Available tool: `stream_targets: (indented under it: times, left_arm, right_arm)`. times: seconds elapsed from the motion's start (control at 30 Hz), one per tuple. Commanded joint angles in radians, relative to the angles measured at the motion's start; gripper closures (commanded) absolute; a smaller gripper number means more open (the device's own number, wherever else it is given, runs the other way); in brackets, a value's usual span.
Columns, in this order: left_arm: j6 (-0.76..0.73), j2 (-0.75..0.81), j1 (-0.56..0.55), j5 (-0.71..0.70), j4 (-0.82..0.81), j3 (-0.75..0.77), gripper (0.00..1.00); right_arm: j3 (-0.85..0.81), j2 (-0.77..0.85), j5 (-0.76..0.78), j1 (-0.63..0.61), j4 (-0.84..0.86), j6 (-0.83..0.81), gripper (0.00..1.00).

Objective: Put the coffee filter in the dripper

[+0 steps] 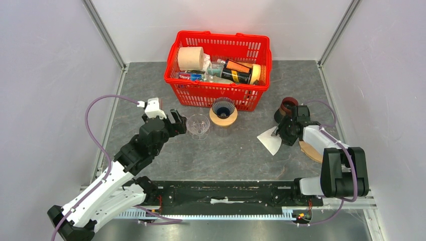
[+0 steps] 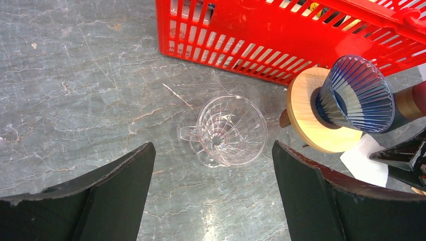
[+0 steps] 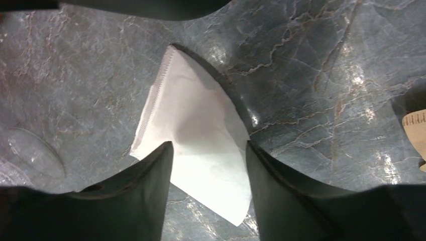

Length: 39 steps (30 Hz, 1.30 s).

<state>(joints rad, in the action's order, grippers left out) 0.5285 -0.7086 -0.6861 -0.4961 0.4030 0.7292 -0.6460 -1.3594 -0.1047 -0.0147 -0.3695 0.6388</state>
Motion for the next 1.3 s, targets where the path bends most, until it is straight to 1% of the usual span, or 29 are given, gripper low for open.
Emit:
stream_targets:
  times: [0.0,0.2,0.23,0.33,0.37,0.4,0.53,0.63,0.83,0.97,1.03,1.1,1.17,1.27]
  left_arm:
    - [0.009,0.001,-0.003,-0.03,-0.019,-0.005,0.07]
    - [0.008,-0.006,-0.003,-0.033,-0.018,-0.002,0.07]
    - [0.008,-0.007,-0.003,-0.033,-0.018,-0.002,0.07]
    - [0.009,-0.01,-0.003,-0.032,-0.018,0.0,0.07]
    - [0.008,-0.011,-0.003,-0.03,-0.016,-0.001,0.07]
    - [0.008,-0.012,-0.003,-0.029,-0.017,0.001,0.07]
    - [0.009,-0.013,-0.003,-0.025,-0.016,0.001,0.07]
    - [0.006,-0.013,-0.003,-0.016,-0.017,0.003,0.06]
    - [-0.003,-0.013,-0.003,0.048,-0.051,0.001,0.05]
    - [-0.033,-0.019,-0.003,0.177,-0.104,0.001,0.05]
    - [-0.039,-0.027,-0.004,0.253,-0.128,0.002,0.05]
    - [-0.043,-0.035,-0.003,0.307,-0.151,0.005,0.05]
    - [-0.041,-0.046,-0.003,0.345,-0.165,0.007,0.05]
    - [-0.031,-0.053,-0.003,0.371,-0.167,0.01,0.05]
  right_arm:
    - [-0.016,-0.03,0.038,0.004,-0.045,0.025,0.42]
    - [-0.018,-0.04,0.078,0.004,-0.076,0.022,0.71]
    - [-0.018,-0.042,0.08,0.004,-0.077,0.022,0.74]
    - [-0.022,-0.045,0.075,0.004,-0.077,0.014,0.91]
    - [-0.025,-0.043,0.069,0.004,-0.076,0.012,0.98]
    - [-0.028,-0.041,0.062,0.004,-0.075,0.009,1.0]
    - [-0.036,-0.015,0.03,0.004,-0.066,-0.006,1.0]
    - [-0.038,0.035,-0.016,0.004,-0.058,-0.037,1.0]
    - [-0.026,0.219,-0.061,0.004,-0.05,-0.077,1.0]
    - [-0.025,0.345,-0.167,0.001,-0.042,-0.13,1.0]
    - [-0.026,0.414,-0.239,-0.007,-0.025,-0.183,1.0]
    - [-0.036,0.478,-0.251,-0.023,-0.02,-0.215,1.0]
    - [-0.051,0.531,-0.217,-0.039,-0.018,-0.228,1.0]
    - [-0.085,0.576,-0.214,-0.048,-0.02,-0.248,1.0]
